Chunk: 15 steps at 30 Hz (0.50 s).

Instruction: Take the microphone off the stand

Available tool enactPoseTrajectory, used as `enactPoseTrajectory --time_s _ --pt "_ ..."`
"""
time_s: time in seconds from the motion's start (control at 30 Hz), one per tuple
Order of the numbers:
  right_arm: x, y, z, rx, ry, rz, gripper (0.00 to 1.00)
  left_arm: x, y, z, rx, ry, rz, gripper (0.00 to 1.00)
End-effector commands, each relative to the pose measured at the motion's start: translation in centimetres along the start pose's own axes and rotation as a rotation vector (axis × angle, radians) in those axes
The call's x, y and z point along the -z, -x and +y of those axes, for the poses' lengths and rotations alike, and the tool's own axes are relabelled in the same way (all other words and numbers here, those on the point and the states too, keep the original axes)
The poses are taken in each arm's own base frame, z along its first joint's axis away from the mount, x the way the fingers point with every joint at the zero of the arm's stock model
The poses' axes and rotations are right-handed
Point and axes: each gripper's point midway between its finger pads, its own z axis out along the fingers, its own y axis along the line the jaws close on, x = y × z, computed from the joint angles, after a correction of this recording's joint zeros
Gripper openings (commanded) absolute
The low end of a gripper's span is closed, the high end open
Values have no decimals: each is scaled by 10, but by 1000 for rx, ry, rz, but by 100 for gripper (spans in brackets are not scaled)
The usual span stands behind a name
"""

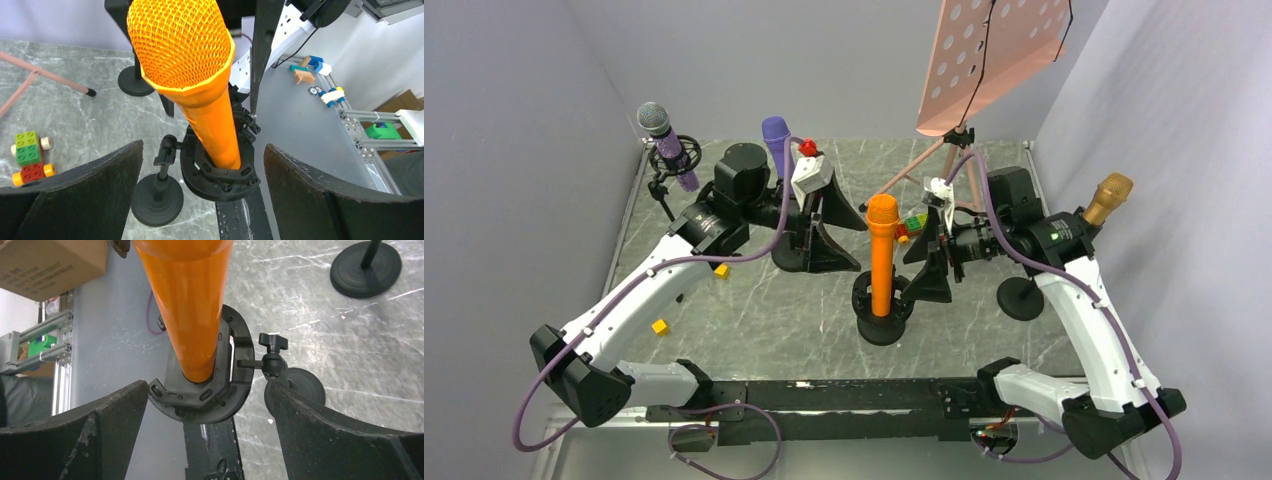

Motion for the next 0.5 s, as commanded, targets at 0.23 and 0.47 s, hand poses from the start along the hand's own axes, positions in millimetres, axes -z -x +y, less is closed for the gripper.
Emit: enactPoseTrajectory --time_s 0.23,0.47 --pt "-26 8 1 118 58 -87 93 -25 17 -18 -21 -111 -21 91" --pt "-28 9 10 144 91 -72 93 -34 20 -20 -1 -137 -30 88"
